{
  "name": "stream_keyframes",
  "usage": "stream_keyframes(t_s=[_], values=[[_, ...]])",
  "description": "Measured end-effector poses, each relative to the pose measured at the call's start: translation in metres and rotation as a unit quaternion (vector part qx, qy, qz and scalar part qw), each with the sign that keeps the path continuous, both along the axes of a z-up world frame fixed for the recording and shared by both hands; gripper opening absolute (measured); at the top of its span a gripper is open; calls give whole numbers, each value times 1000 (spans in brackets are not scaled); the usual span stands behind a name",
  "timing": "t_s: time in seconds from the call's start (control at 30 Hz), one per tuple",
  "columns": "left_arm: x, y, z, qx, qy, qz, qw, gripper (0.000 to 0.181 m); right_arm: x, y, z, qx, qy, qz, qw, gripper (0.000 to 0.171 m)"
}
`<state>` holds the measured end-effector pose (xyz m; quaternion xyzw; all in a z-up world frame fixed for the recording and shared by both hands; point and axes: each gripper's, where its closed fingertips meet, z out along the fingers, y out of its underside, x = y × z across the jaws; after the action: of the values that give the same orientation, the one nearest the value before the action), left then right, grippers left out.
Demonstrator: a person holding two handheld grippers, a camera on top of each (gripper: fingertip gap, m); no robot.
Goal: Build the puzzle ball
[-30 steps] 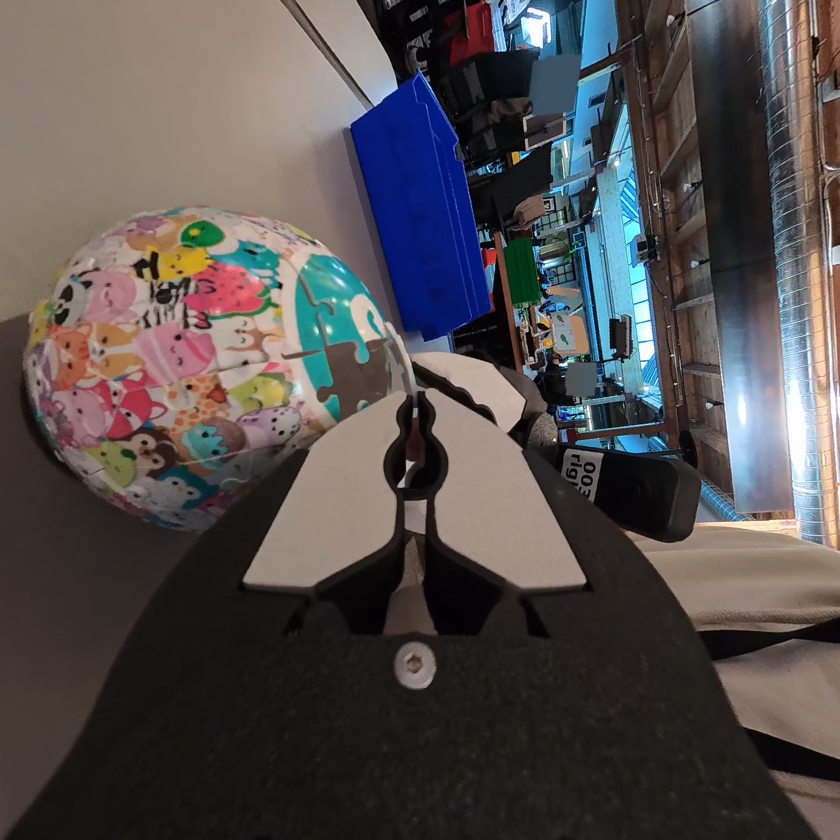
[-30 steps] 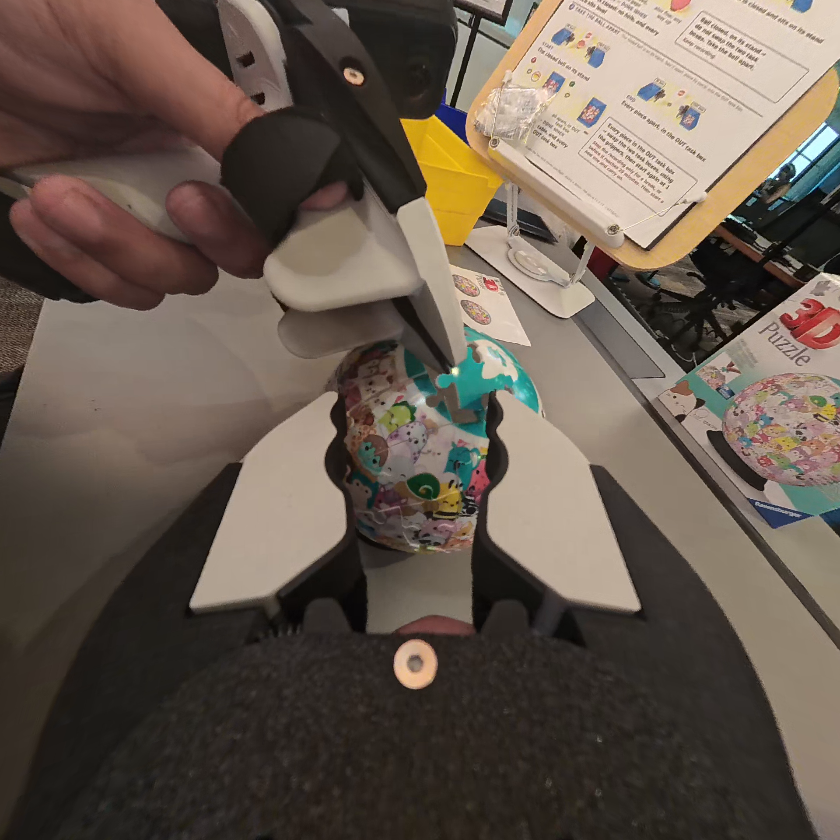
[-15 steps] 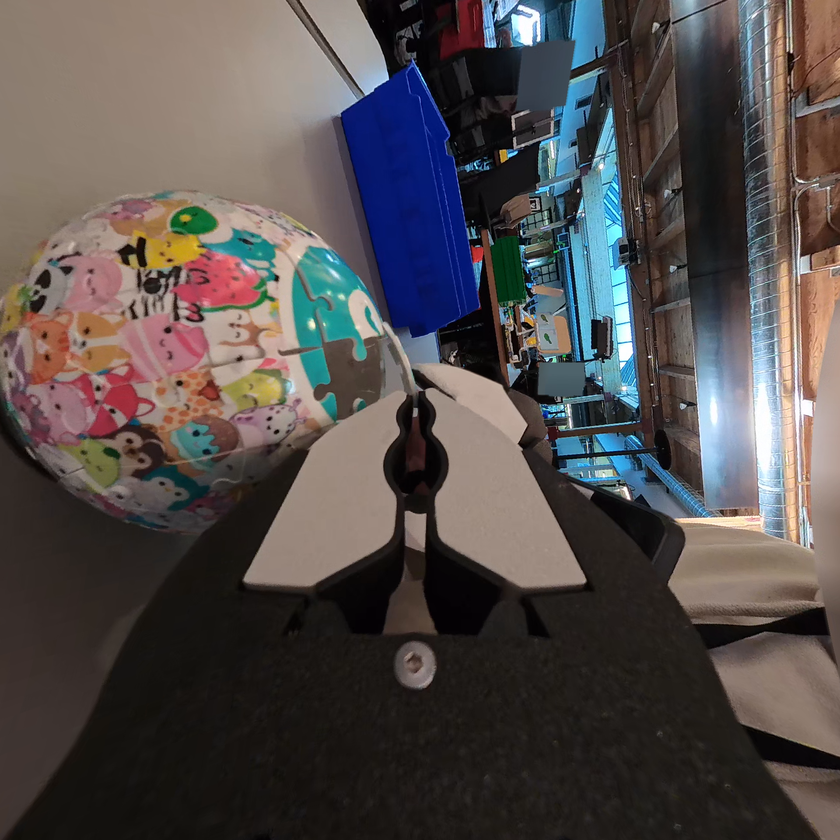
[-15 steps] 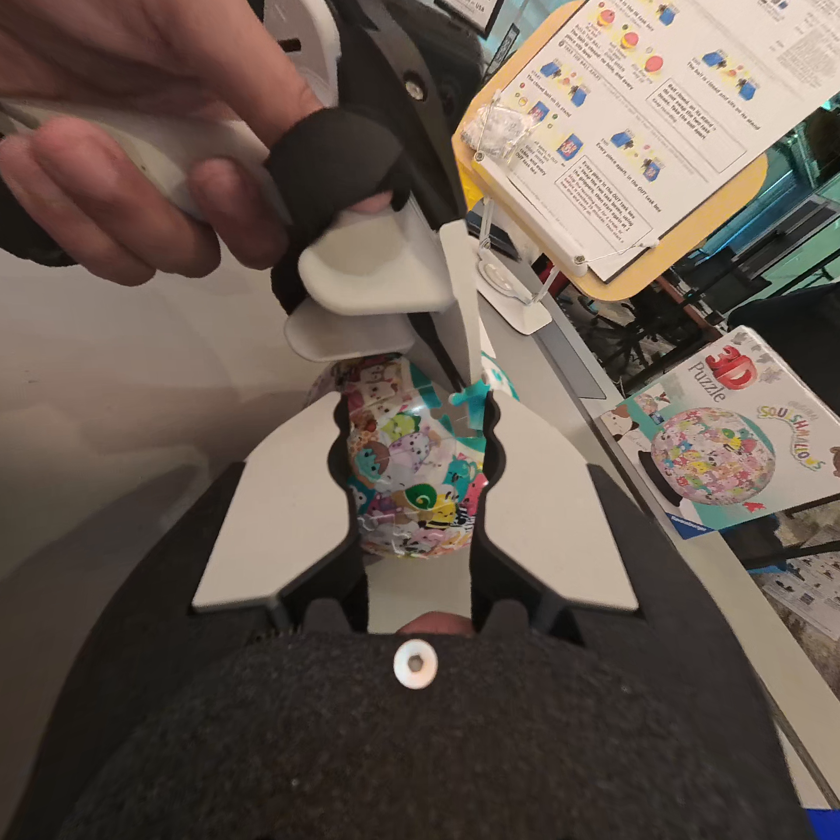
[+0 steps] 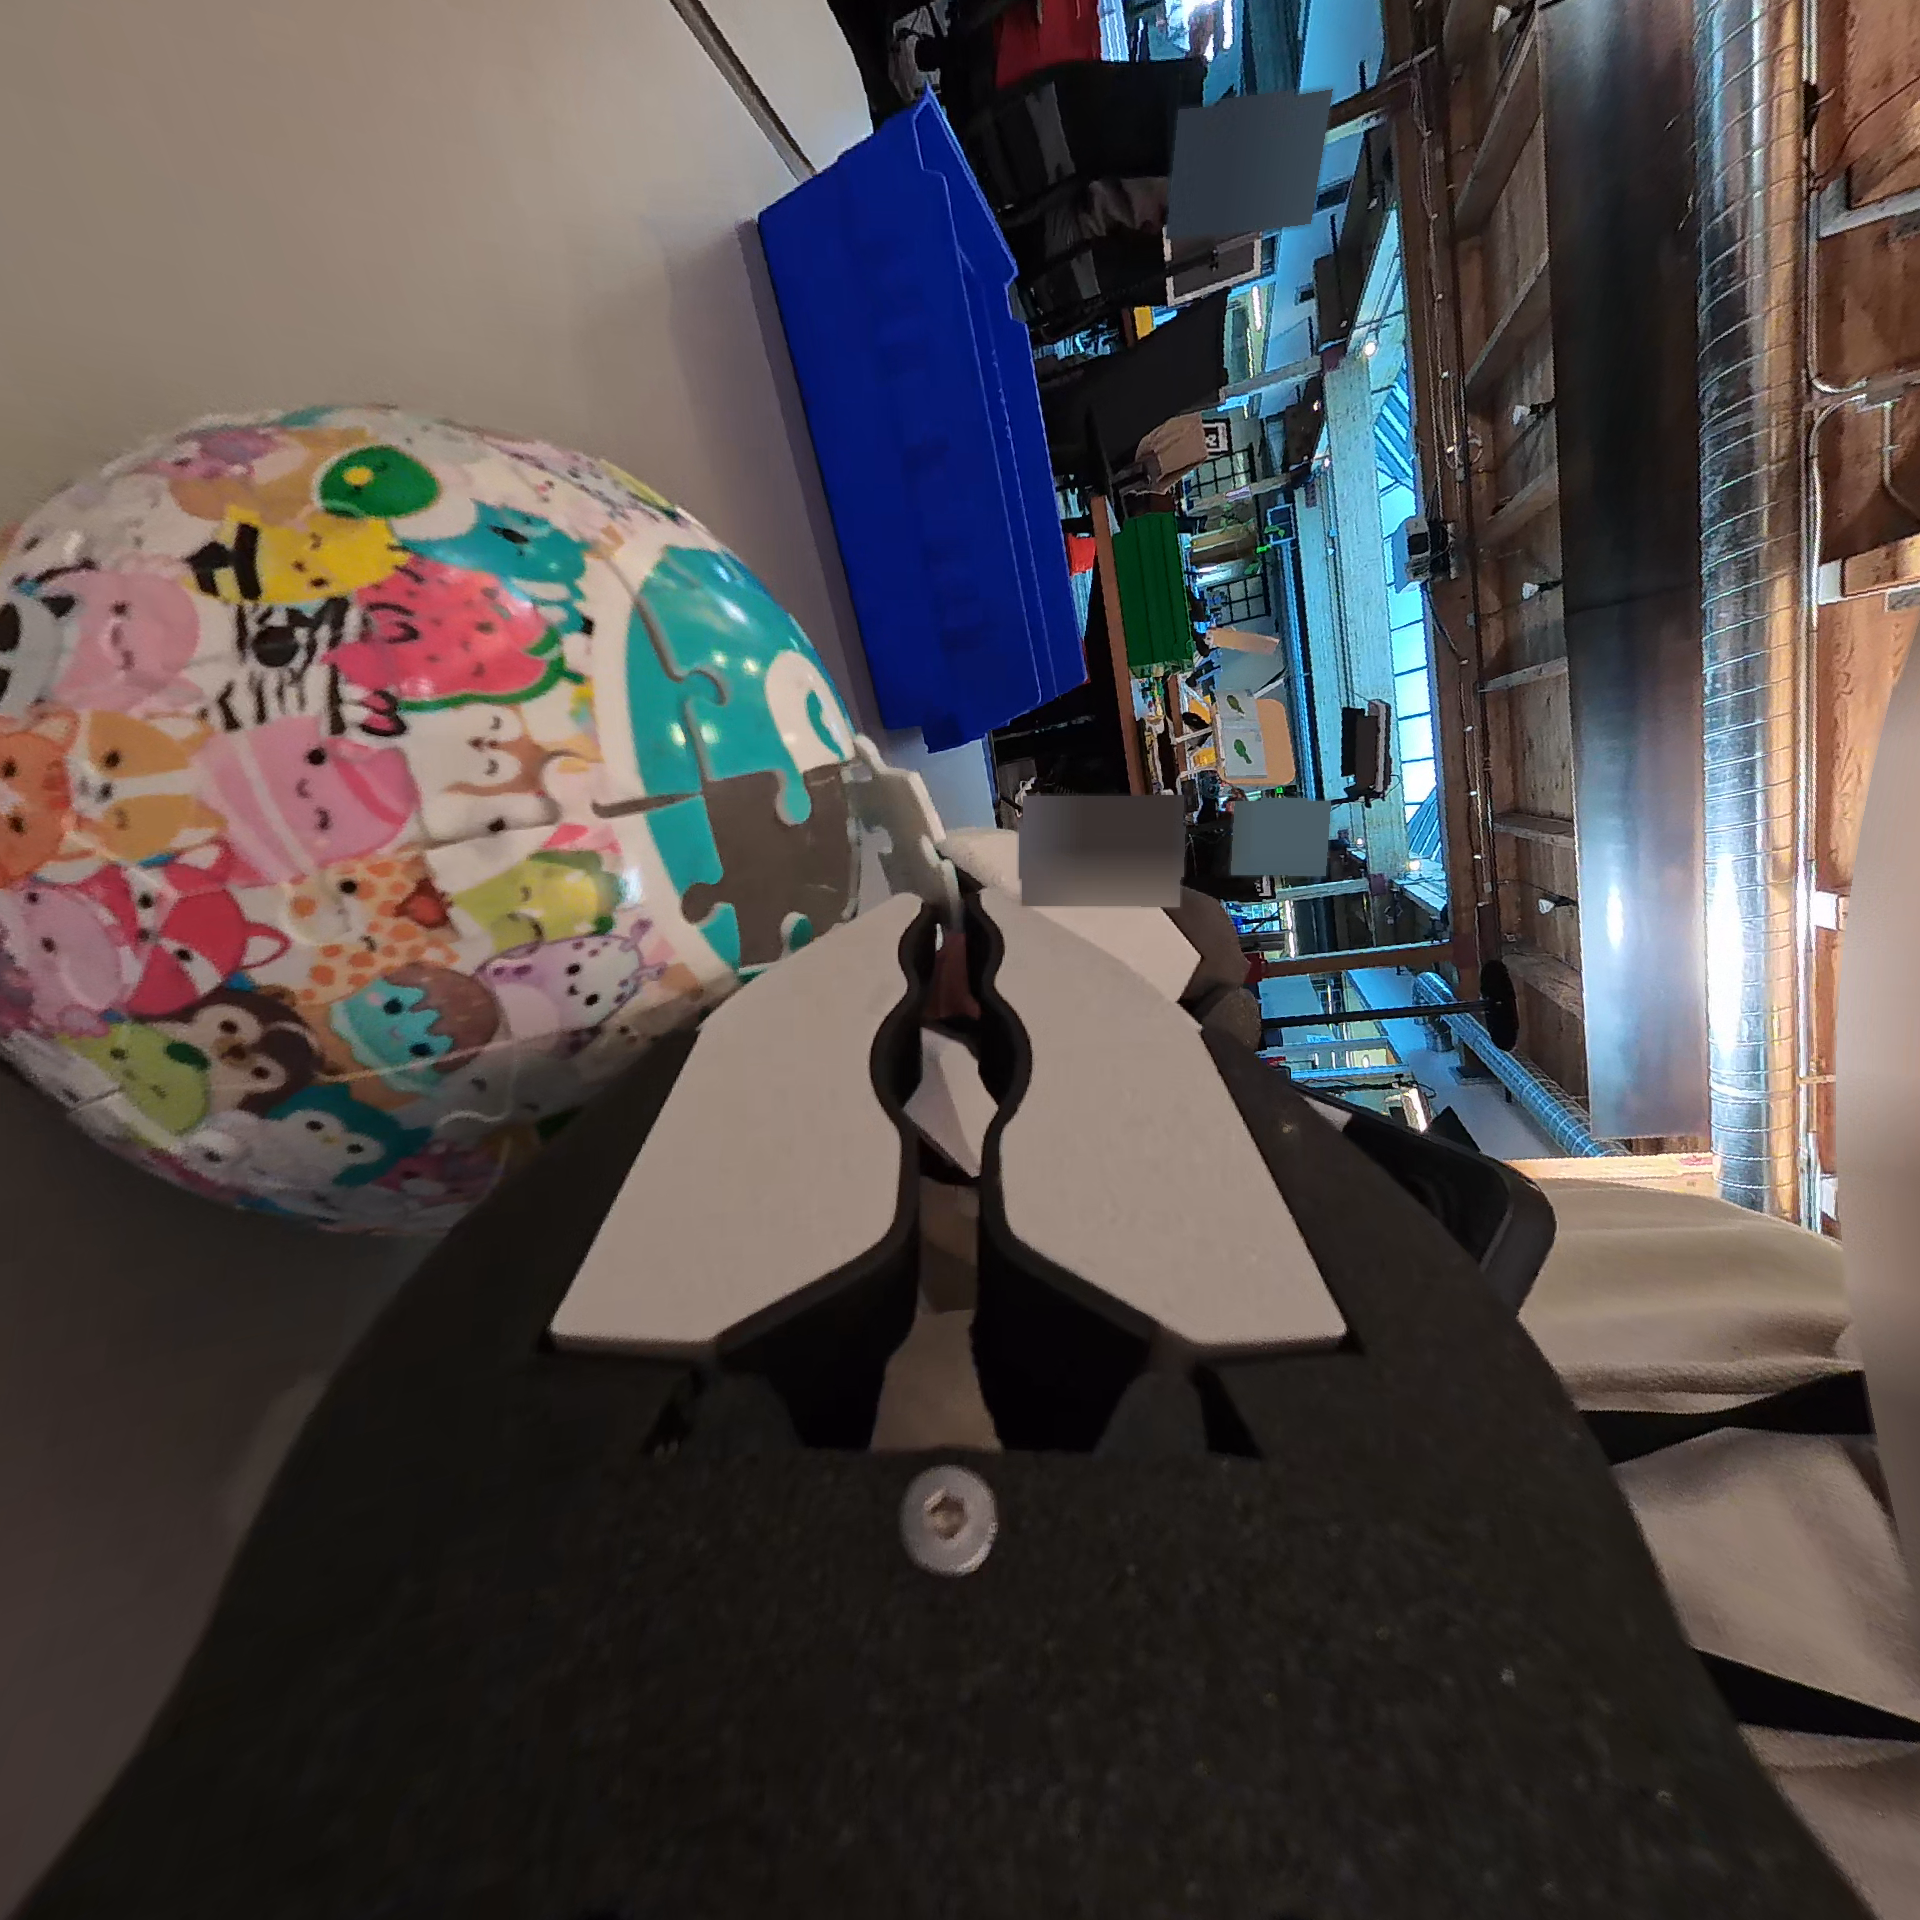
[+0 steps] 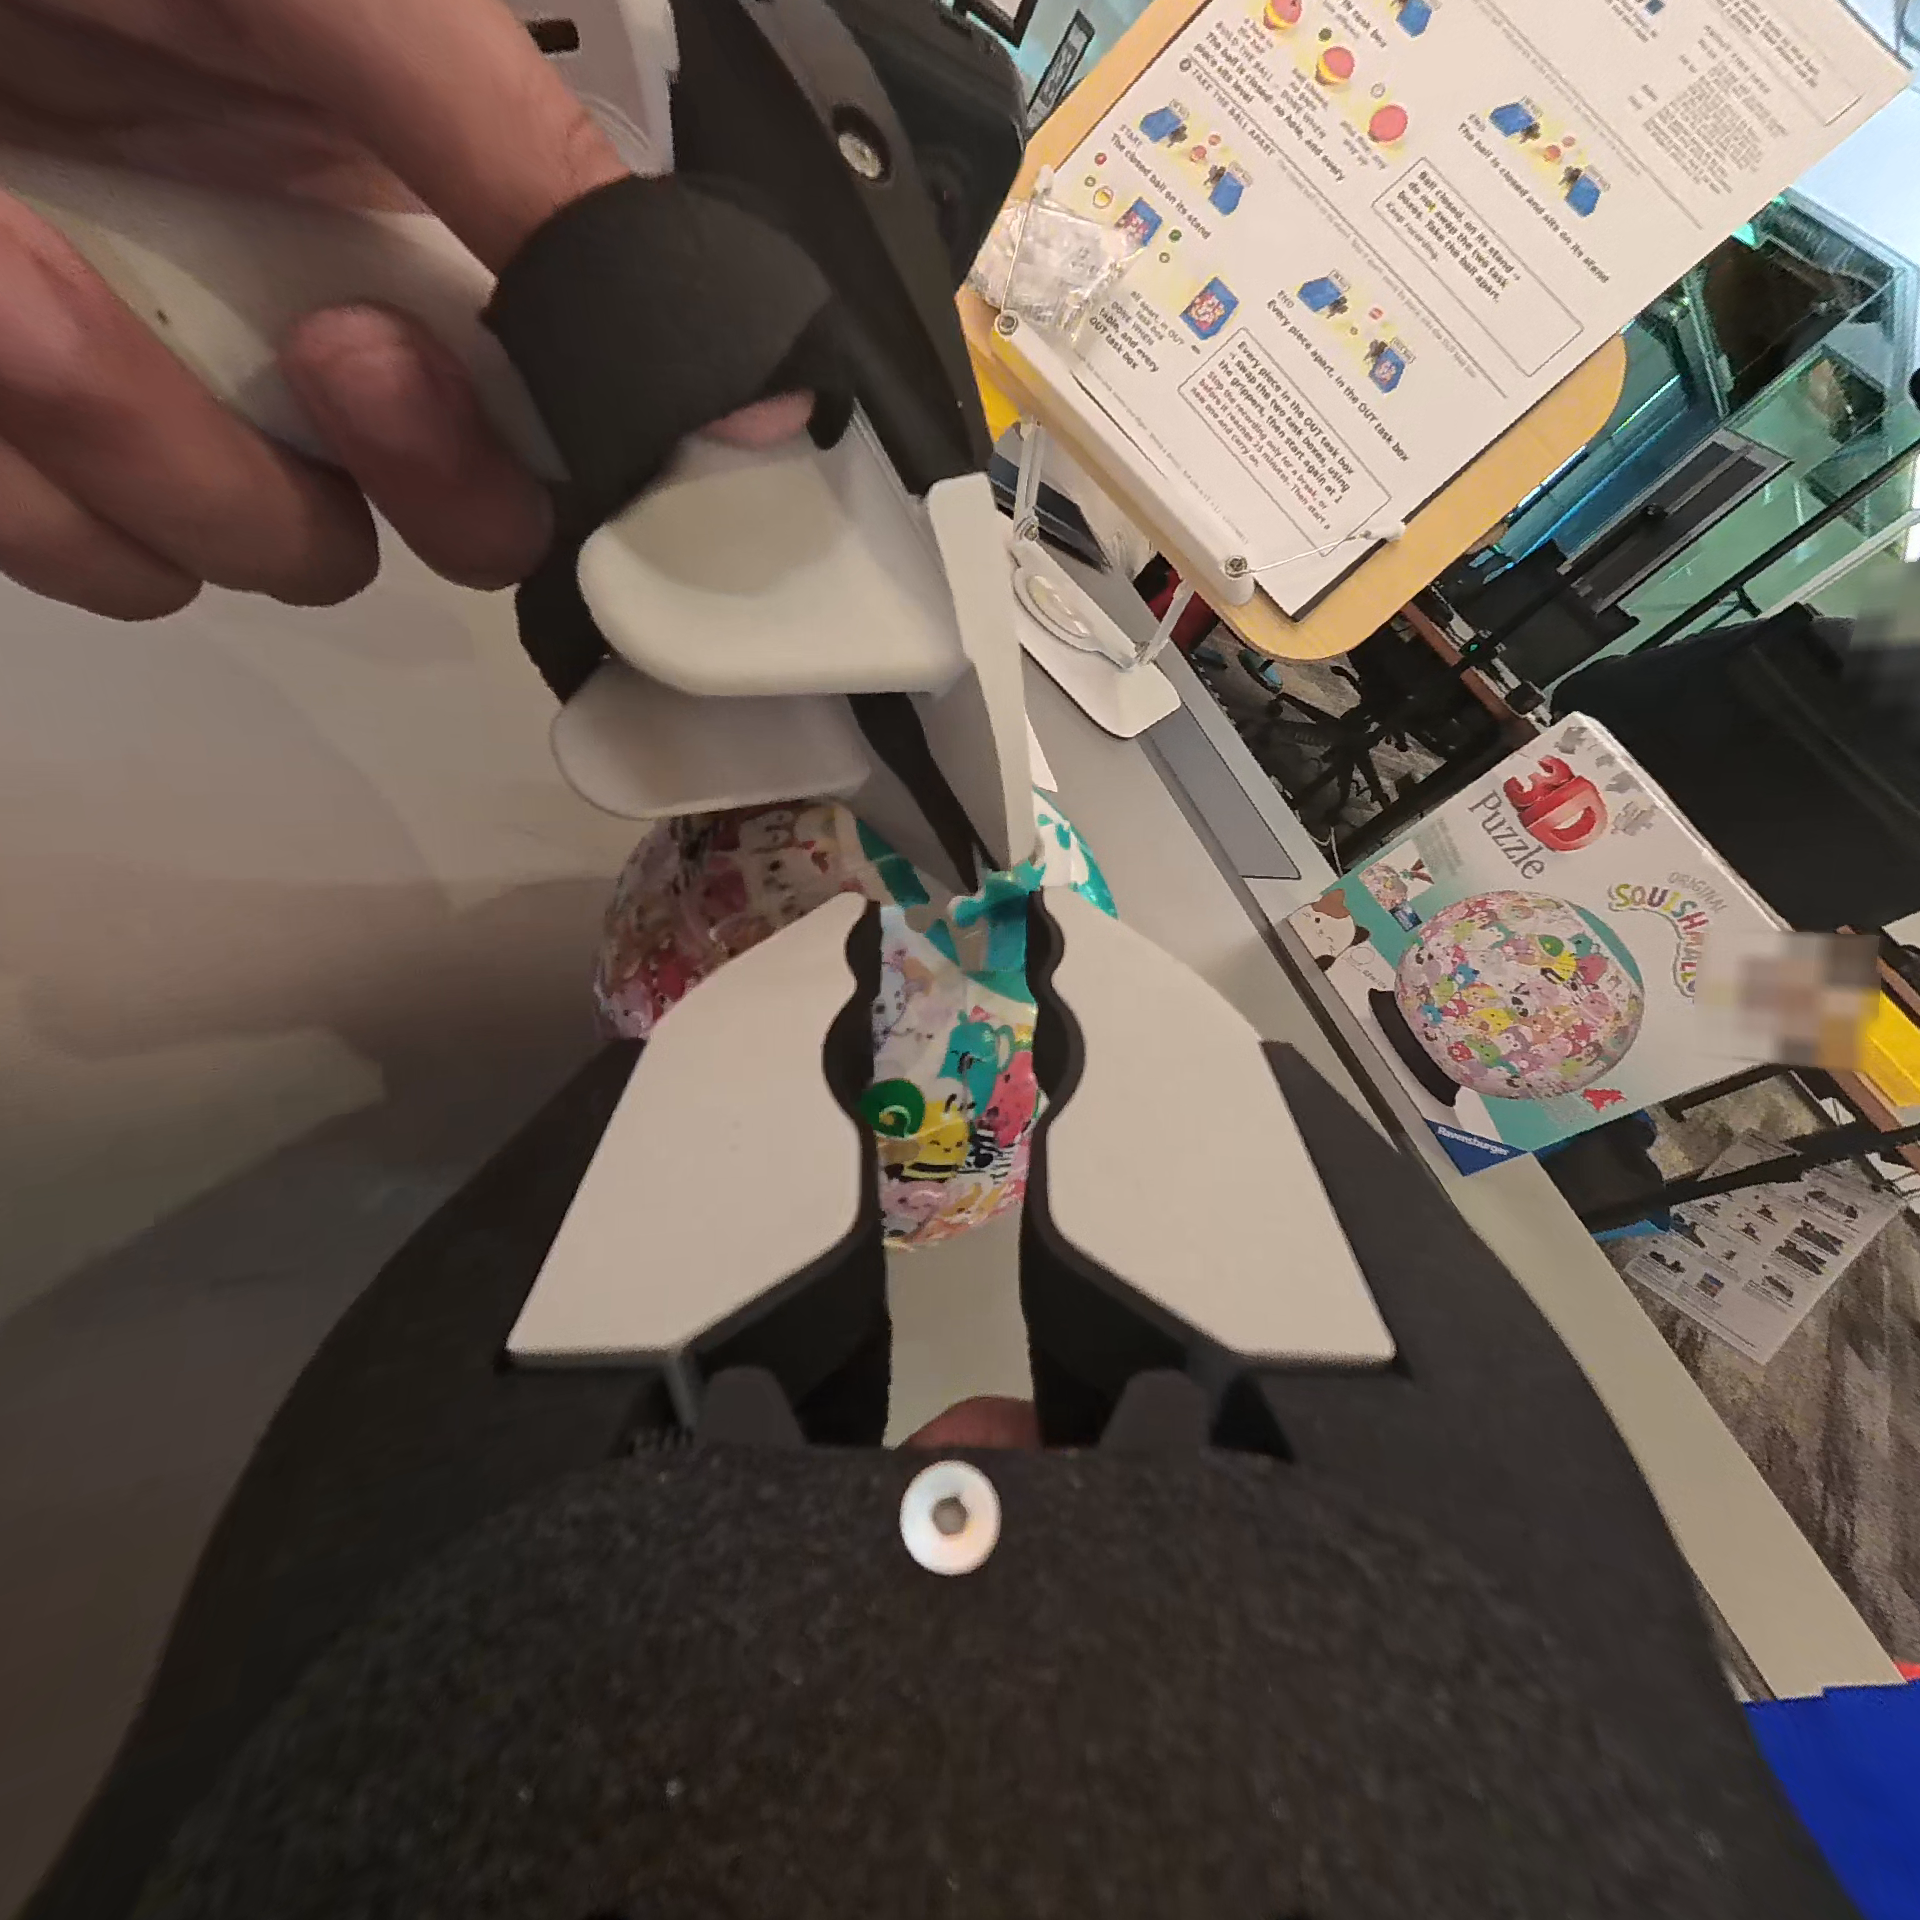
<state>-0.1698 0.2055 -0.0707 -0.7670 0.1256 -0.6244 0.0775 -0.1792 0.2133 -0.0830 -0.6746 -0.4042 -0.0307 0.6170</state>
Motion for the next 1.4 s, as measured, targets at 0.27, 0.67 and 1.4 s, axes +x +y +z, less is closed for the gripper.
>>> stream_keyframes(t_s=[0.27,0.67,1.4], values=[[-2,3,-1,11,12,6,1000,3,5,1,5,29,-25,-24,999,12],[-3,2,-2,6,17,5,1000,2,-6,-7,5,72,-79,-25,994,0],[-8,3,-4,25,43,-62,997,2,-2,-7,7,31,-13,-22,999,20]])
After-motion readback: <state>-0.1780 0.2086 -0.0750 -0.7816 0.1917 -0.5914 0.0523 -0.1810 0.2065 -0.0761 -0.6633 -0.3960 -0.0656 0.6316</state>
